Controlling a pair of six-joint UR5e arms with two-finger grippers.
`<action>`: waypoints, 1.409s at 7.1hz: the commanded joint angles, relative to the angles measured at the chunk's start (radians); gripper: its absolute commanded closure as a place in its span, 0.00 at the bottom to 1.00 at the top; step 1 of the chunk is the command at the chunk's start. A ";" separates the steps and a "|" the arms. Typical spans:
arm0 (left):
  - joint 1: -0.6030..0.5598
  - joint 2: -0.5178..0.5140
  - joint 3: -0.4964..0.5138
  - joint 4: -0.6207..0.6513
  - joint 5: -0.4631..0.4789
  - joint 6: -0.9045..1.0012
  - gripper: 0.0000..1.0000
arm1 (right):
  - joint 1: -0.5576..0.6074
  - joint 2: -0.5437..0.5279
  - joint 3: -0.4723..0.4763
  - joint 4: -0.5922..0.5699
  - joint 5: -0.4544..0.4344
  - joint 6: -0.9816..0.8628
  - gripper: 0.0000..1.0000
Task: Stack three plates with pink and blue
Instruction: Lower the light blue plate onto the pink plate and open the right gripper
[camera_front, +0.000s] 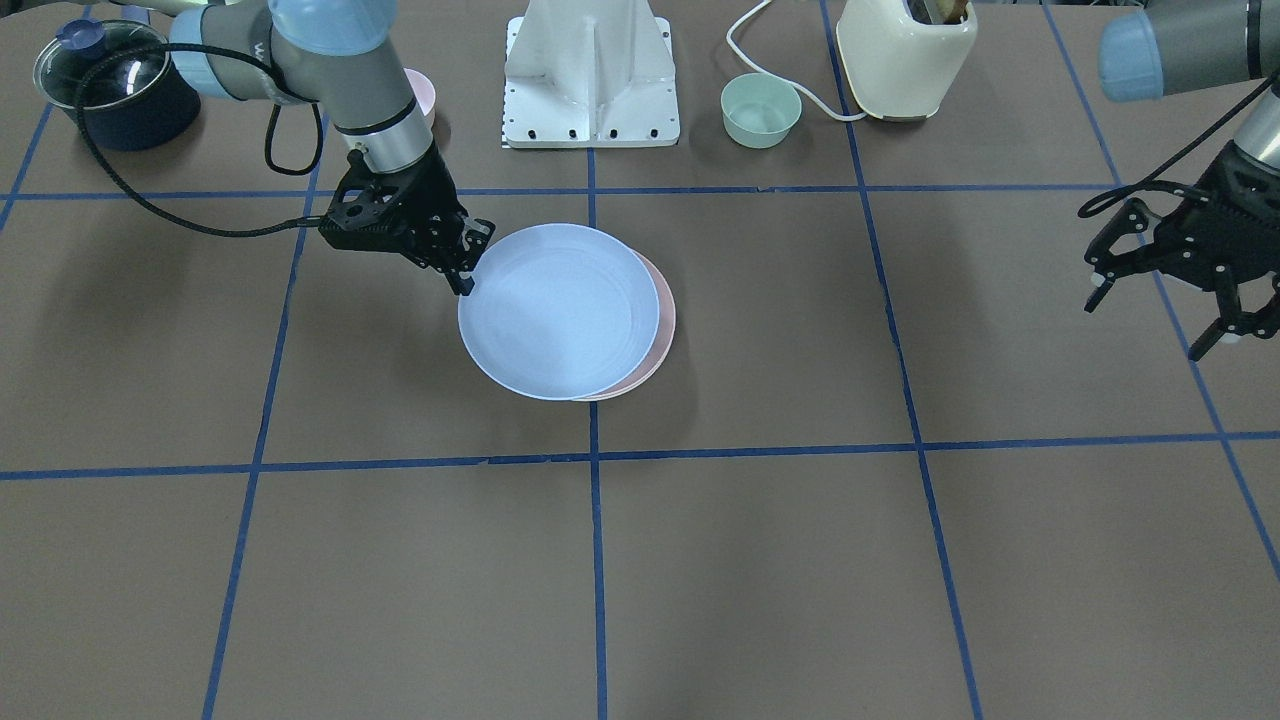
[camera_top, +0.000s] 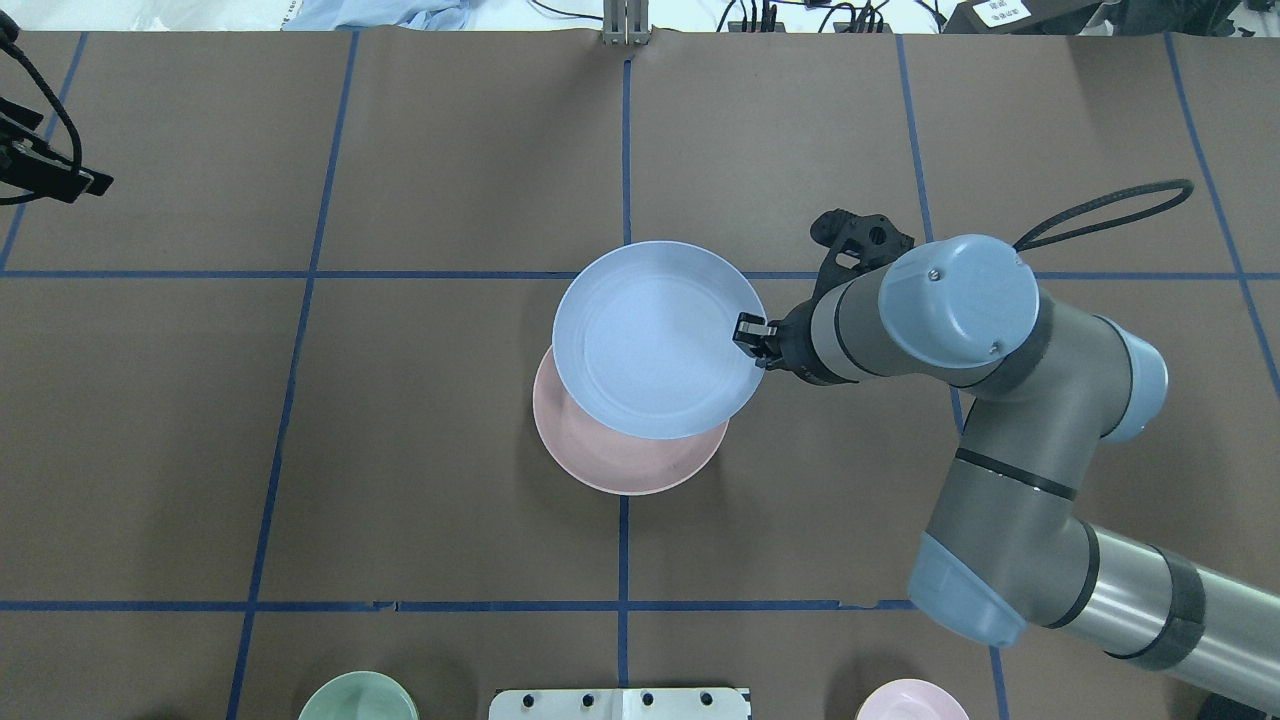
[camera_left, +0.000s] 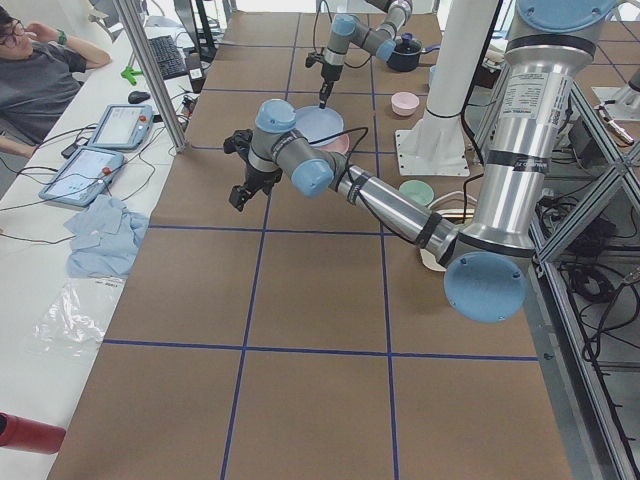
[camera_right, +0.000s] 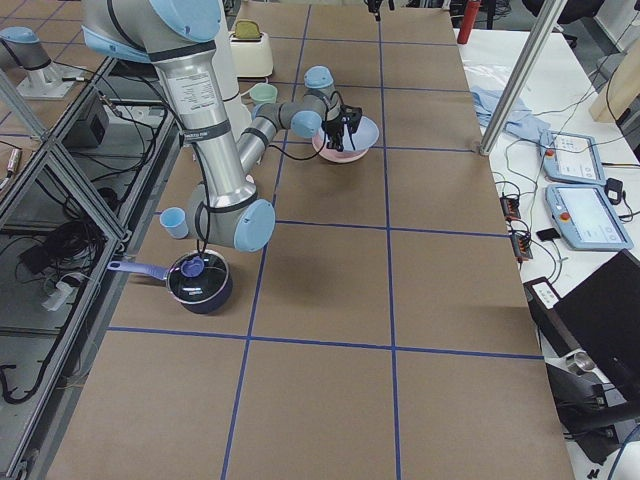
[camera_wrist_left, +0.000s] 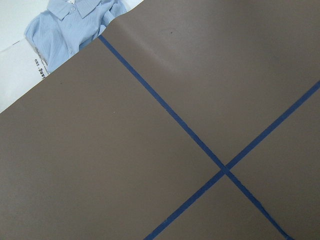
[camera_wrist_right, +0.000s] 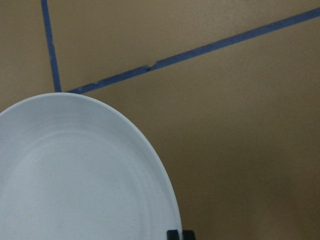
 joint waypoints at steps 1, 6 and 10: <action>0.000 0.001 0.001 0.000 -0.002 0.000 0.00 | -0.039 0.021 -0.024 0.000 -0.031 0.045 1.00; 0.000 0.003 0.007 0.000 -0.017 0.000 0.00 | -0.048 0.067 -0.060 -0.004 -0.111 0.024 0.00; -0.011 0.076 0.042 0.002 -0.022 0.002 0.00 | 0.334 0.060 -0.052 -0.111 0.294 -0.345 0.00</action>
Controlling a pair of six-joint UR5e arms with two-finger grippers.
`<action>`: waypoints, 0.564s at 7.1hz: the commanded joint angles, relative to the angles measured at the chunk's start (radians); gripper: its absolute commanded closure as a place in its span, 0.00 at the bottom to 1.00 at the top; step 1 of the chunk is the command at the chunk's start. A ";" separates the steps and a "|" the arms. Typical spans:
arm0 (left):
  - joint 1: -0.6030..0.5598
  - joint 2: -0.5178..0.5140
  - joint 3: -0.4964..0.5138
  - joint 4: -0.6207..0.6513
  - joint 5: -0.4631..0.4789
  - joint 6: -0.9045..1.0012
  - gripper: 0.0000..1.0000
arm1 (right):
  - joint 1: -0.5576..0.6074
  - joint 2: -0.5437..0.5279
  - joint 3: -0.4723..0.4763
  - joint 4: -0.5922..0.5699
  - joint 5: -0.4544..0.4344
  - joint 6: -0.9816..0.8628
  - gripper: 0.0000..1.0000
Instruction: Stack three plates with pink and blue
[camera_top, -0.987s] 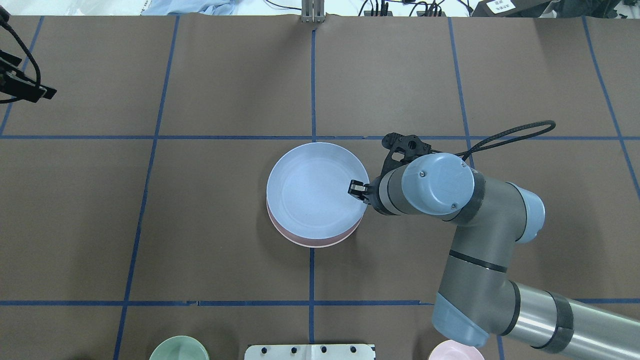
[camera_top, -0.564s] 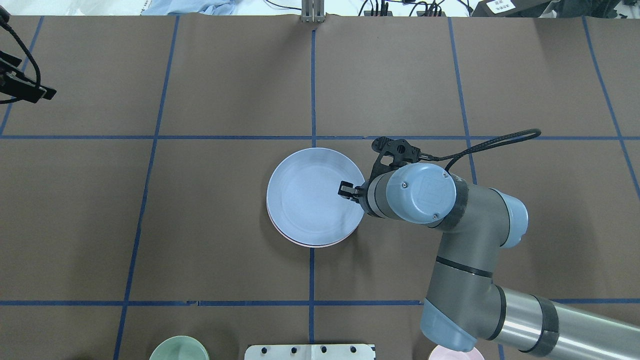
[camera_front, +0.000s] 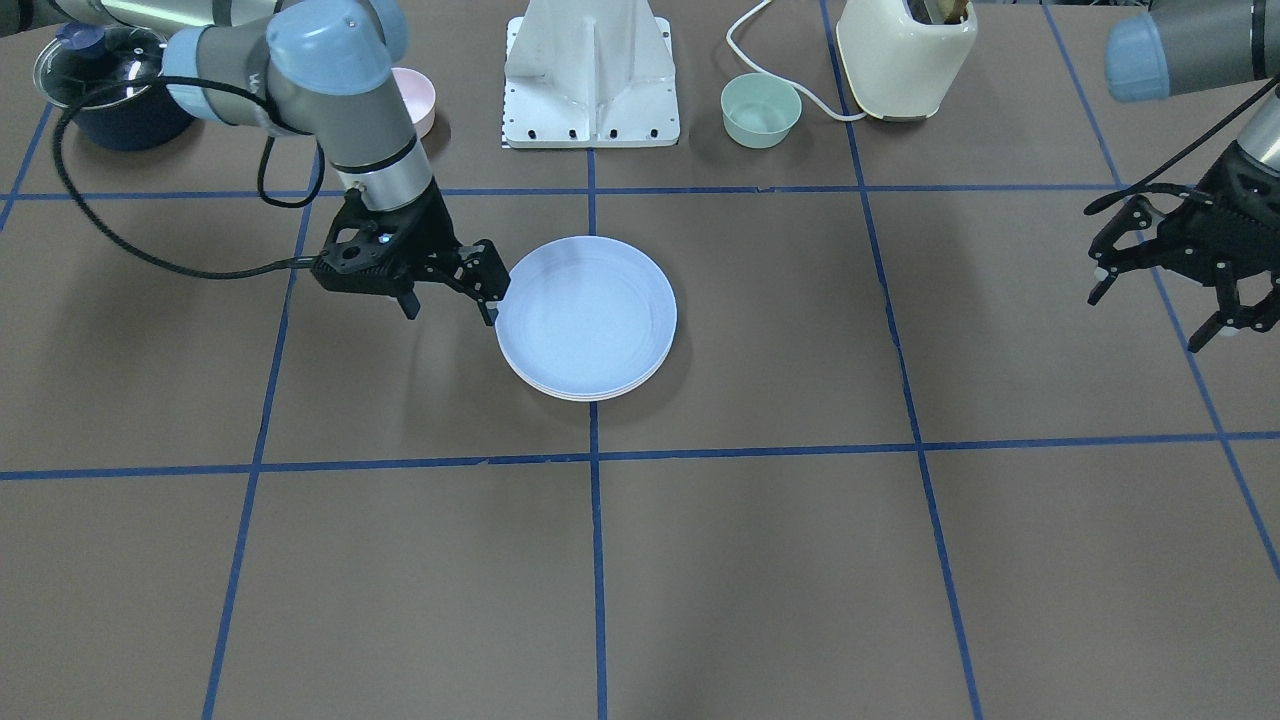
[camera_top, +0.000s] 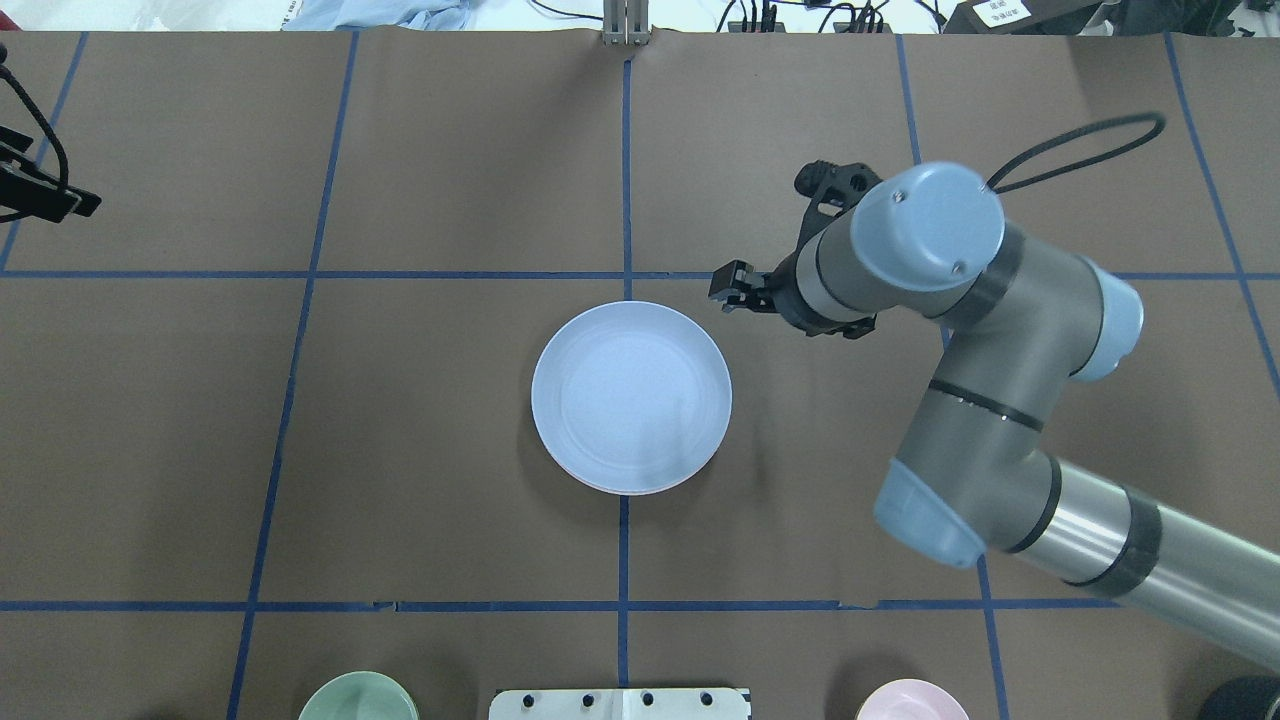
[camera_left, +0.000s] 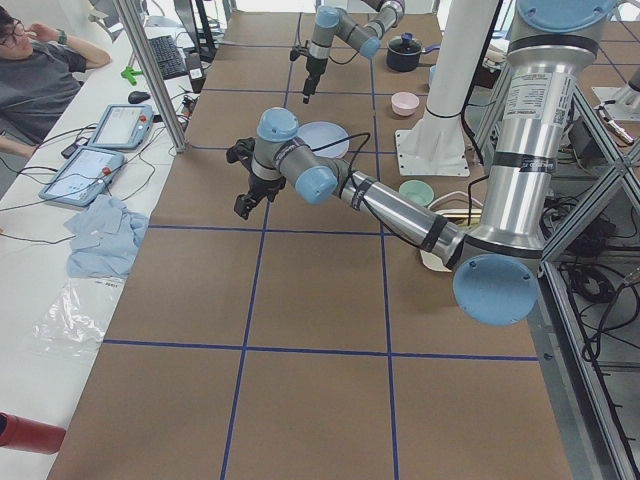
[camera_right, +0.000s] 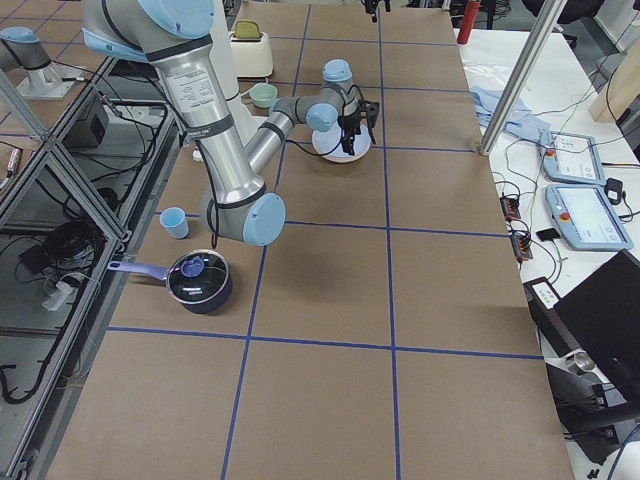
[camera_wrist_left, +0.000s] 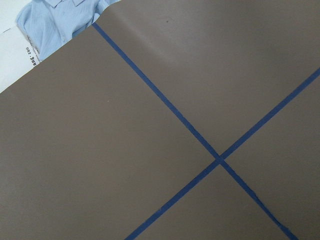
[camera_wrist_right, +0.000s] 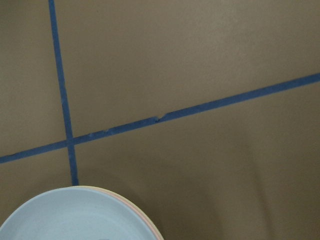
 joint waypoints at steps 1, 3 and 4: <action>-0.018 0.036 0.080 0.001 0.004 0.012 0.00 | 0.274 -0.036 -0.002 -0.117 0.250 -0.365 0.00; -0.126 0.083 0.124 0.017 -0.005 0.012 0.00 | 0.516 -0.146 -0.073 -0.171 0.361 -0.860 0.00; -0.149 0.094 0.158 0.041 -0.014 0.031 0.00 | 0.630 -0.156 -0.196 -0.171 0.453 -1.120 0.00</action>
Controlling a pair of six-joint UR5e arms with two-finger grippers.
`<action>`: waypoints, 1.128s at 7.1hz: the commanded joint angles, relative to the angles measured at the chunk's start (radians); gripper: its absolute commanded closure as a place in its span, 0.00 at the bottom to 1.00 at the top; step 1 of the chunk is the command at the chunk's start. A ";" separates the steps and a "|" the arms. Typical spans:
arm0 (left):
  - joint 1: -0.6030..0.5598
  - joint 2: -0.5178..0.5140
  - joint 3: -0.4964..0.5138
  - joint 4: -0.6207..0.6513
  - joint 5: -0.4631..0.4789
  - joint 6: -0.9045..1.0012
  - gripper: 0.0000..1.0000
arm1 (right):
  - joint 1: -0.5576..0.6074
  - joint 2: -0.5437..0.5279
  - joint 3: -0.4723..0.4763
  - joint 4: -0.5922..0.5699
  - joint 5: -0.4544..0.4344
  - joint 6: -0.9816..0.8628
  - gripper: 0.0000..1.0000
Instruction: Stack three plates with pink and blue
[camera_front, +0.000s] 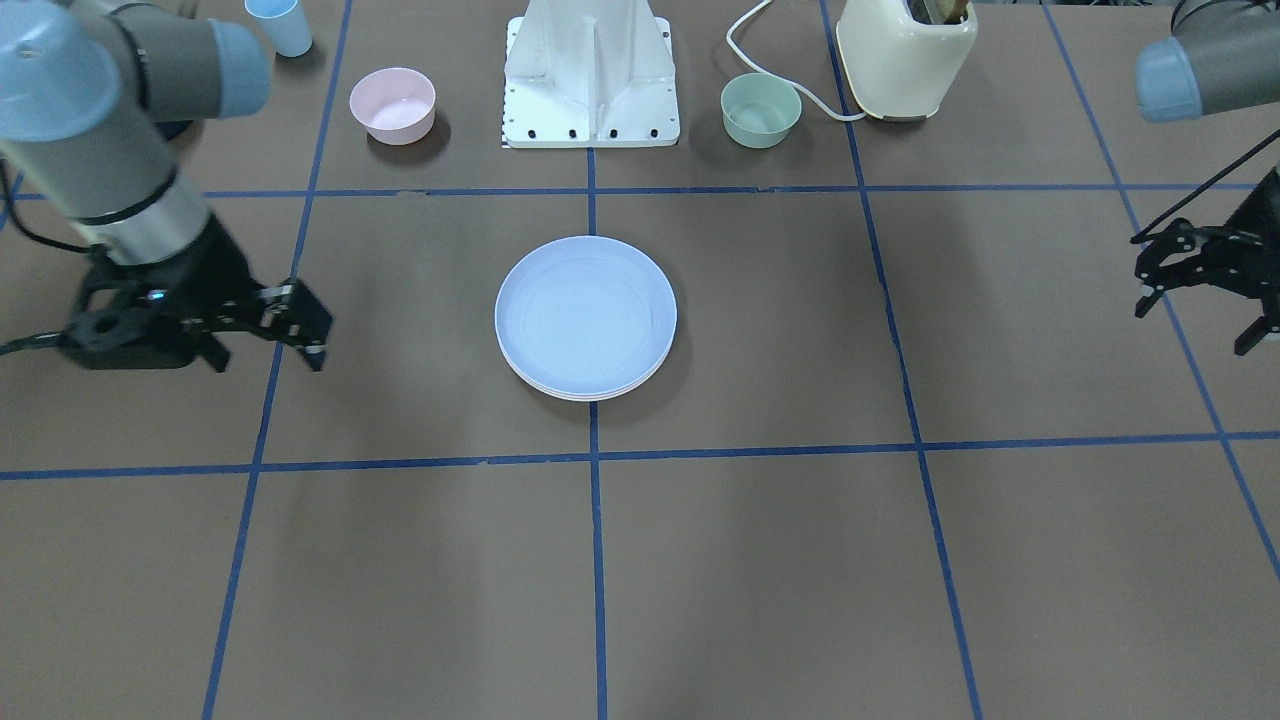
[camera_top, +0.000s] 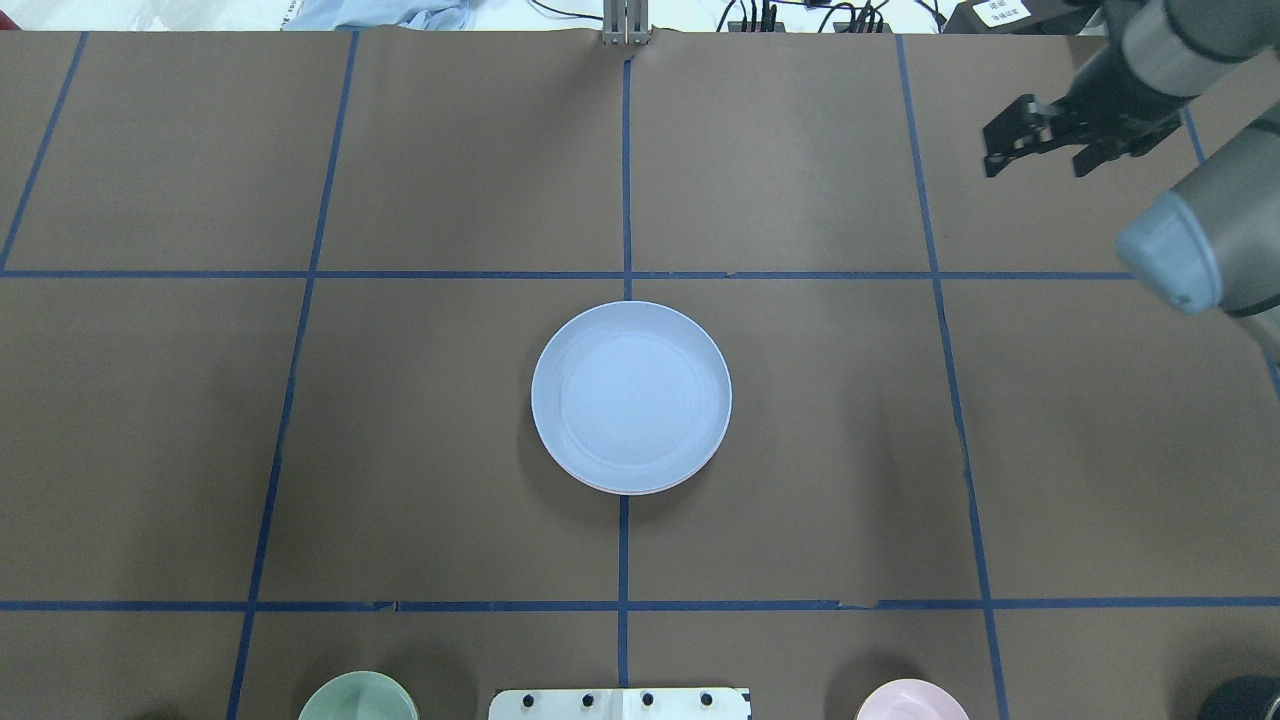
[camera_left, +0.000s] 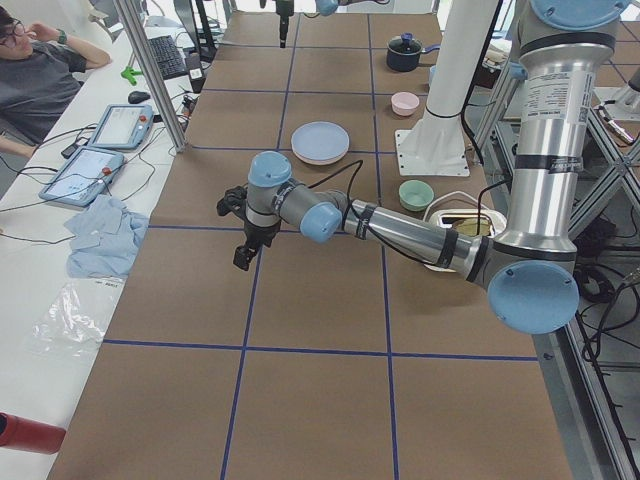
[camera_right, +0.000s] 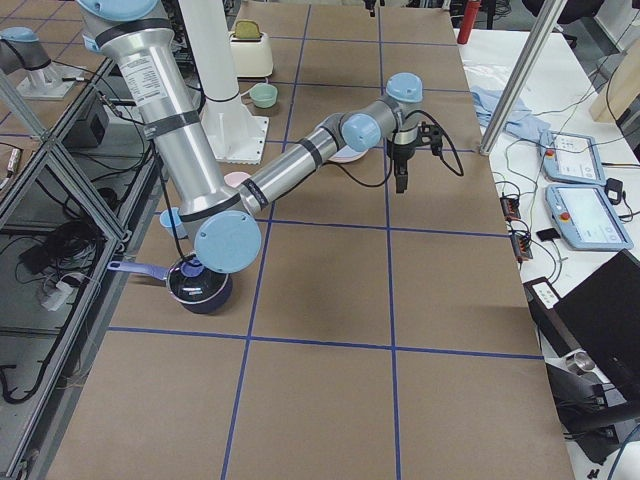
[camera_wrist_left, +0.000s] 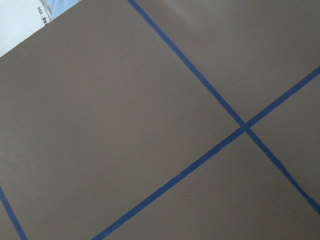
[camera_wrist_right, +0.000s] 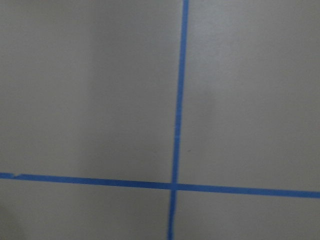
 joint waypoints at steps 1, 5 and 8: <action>-0.075 0.023 0.041 0.126 -0.105 0.031 0.00 | 0.216 -0.046 -0.209 -0.006 0.108 -0.501 0.00; -0.259 0.021 0.126 0.414 -0.133 0.226 0.00 | 0.434 -0.262 -0.295 0.007 0.136 -0.750 0.00; -0.329 0.009 0.131 0.407 -0.119 0.224 0.00 | 0.470 -0.400 -0.304 0.181 0.134 -0.733 0.00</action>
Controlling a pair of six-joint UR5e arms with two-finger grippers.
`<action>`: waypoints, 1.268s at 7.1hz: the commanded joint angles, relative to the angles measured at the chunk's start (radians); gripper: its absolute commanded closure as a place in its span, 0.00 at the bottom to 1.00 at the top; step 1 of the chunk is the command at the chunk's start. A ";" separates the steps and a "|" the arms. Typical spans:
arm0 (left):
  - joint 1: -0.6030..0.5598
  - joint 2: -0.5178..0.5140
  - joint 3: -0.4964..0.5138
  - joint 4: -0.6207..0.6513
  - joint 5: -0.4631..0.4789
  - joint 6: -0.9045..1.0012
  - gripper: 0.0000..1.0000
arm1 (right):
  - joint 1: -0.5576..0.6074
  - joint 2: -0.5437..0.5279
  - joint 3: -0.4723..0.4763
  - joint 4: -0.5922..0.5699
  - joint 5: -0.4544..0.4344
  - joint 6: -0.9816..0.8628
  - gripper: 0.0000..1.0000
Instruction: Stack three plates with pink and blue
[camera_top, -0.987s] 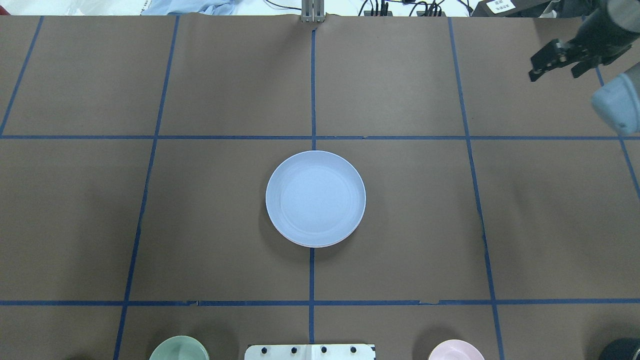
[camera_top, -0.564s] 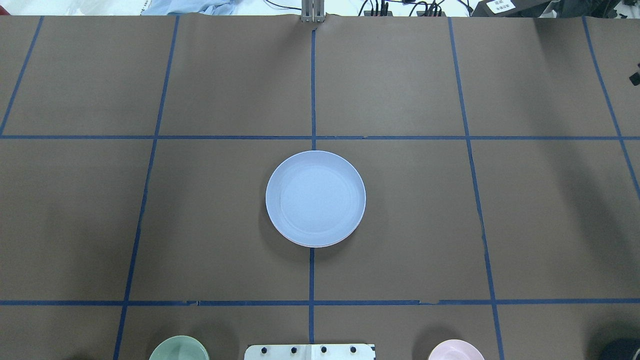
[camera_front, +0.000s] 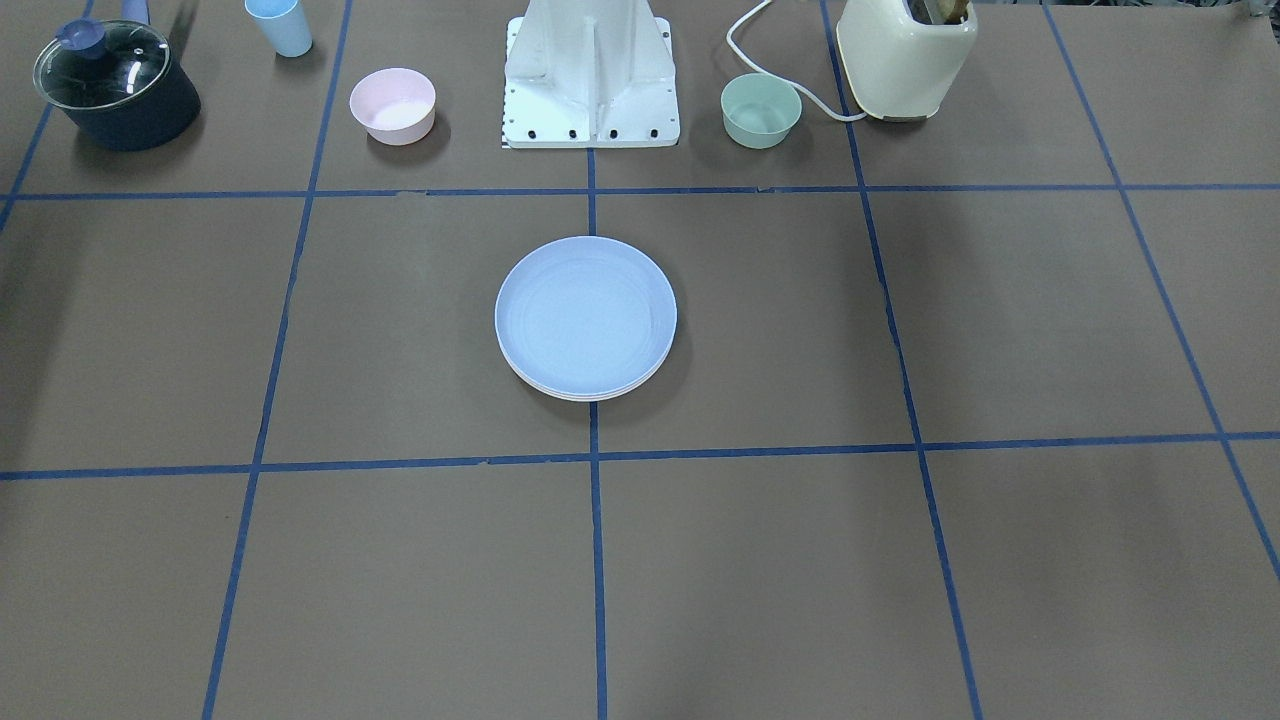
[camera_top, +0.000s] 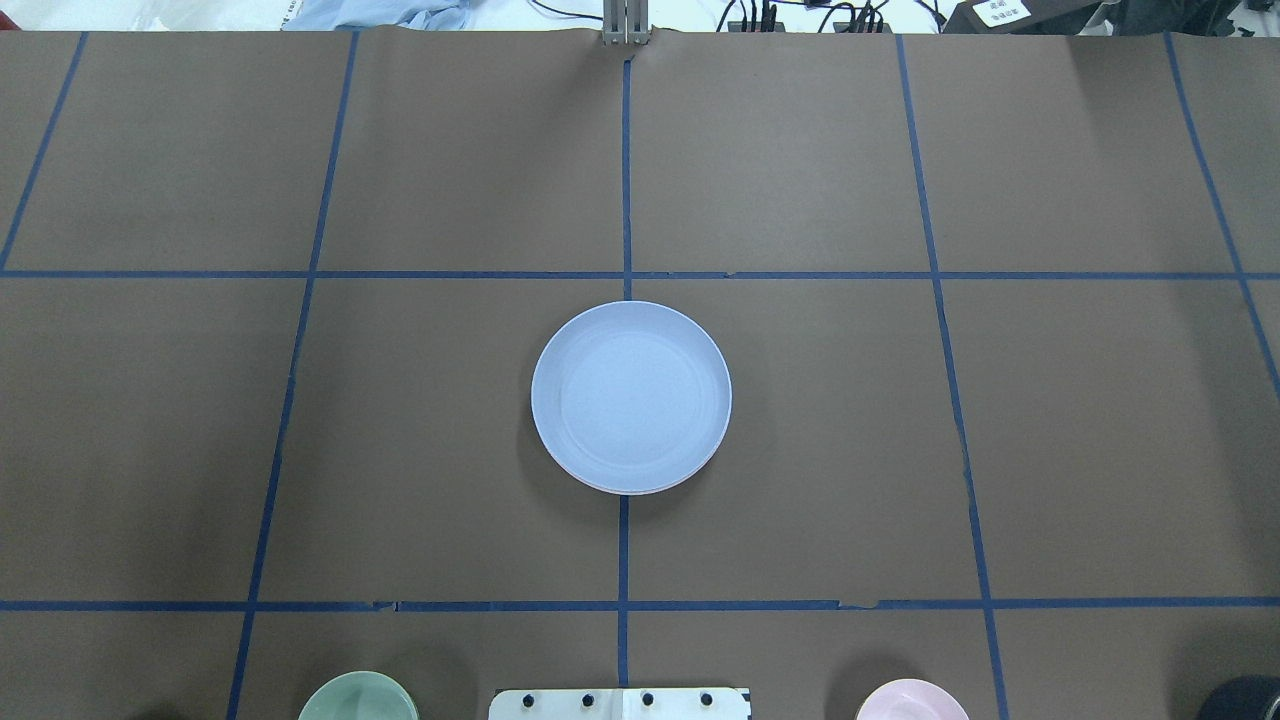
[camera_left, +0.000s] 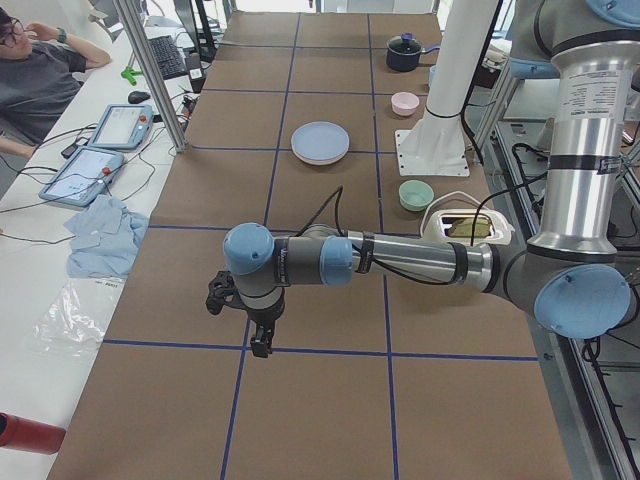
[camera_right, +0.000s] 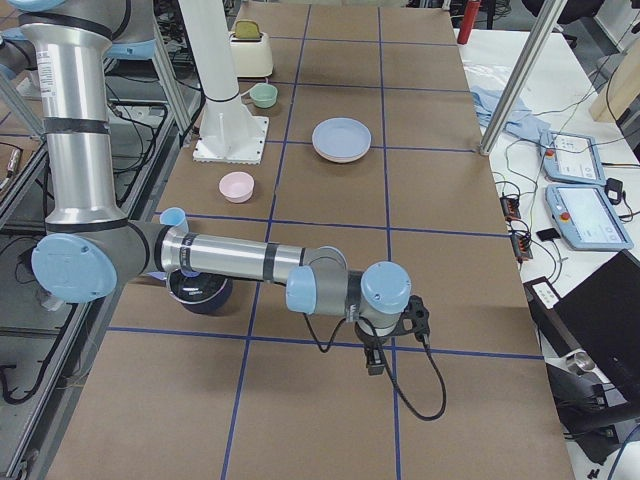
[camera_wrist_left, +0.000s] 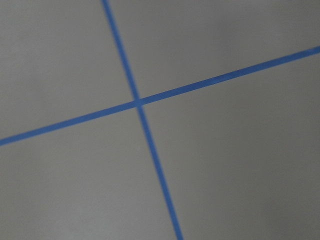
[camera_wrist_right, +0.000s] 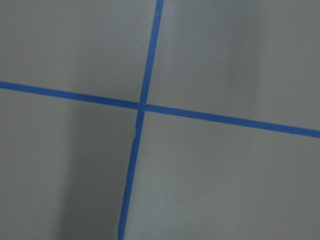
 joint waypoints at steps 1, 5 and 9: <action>-0.019 -0.006 0.017 -0.033 0.002 -0.031 0.00 | 0.018 -0.052 0.008 0.066 -0.002 0.006 0.00; -0.013 0.015 0.020 -0.139 0.005 -0.055 0.00 | 0.016 -0.043 0.085 -0.036 -0.104 0.085 0.00; -0.010 0.017 0.039 -0.137 0.005 -0.058 0.00 | 0.015 -0.066 0.063 -0.027 -0.105 0.079 0.00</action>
